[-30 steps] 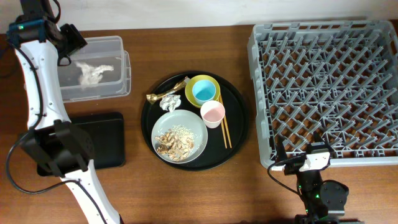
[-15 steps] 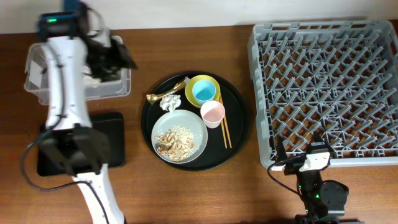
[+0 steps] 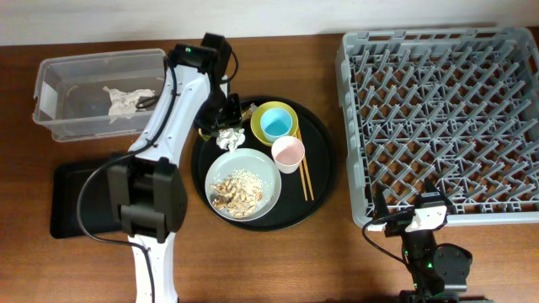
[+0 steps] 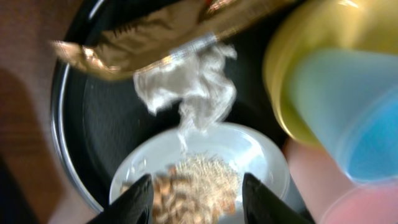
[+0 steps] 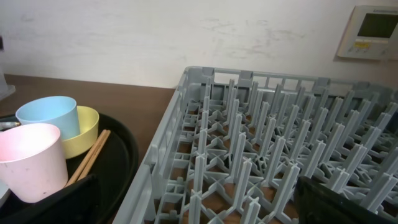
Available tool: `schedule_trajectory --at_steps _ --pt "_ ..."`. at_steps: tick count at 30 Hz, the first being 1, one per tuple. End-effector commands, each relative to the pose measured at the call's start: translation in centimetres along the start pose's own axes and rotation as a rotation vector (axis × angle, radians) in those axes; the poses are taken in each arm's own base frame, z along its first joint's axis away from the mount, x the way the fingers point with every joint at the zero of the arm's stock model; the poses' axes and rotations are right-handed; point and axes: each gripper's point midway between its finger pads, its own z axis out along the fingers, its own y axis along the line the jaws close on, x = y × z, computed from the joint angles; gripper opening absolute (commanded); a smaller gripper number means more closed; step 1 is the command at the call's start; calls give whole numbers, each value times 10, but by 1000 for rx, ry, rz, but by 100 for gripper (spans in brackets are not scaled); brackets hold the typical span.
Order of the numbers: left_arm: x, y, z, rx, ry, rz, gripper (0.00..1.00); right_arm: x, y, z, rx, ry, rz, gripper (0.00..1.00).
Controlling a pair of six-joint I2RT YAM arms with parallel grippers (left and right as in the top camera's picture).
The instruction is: Sort waste into correct bins and load items into the dishwasher rack
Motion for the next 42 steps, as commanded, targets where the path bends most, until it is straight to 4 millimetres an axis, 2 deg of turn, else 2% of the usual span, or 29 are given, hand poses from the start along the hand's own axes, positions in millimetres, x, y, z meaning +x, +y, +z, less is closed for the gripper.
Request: schedule_trajectory --at_steps 1,8,14,15,16,17,19,20,24,29,32,36,39,42 --pt "0 12 21 -25 -18 -45 46 3 1 0 -2 3 -7 98" --pt "-10 18 56 -31 -73 -118 47 3 1 0 -2 3 -7 98" --pt "-5 23 82 -24 -77 -153 46 3 1 0 -2 3 -7 98" --pt "-5 23 82 -24 -76 -153 43 3 1 0 -2 3 -7 98" --pt "-5 23 82 -24 -77 -154 34 3 1 0 -2 3 -7 99" --pt "-6 23 82 -23 -77 -154 19 3 1 0 -2 3 -7 98" --pt "-4 22 77 -22 -71 -154 3 3 1 0 -2 3 -7 99" --pt "-3 22 74 -20 -68 -154 0 3 1 0 -2 3 -7 98" --pt "0 18 41 -12 -83 -152 0 3 1 0 -2 3 -7 98" --pt "5 11 -30 36 -180 -133 0 3 1 0 -2 3 -7 98" --pt "5 15 -67 61 -269 -122 0 3 1 0 -2 3 -7 98" --pt "-14 48 -110 10 -443 -184 0 3 1 0 -2 3 -7 98" --pt "-38 77 -127 -39 -559 -247 0 3 1 0 -1 3 -7 98" --pt "-73 124 -155 -137 -742 -356 0 3 1 0 -2 3 -7 98"
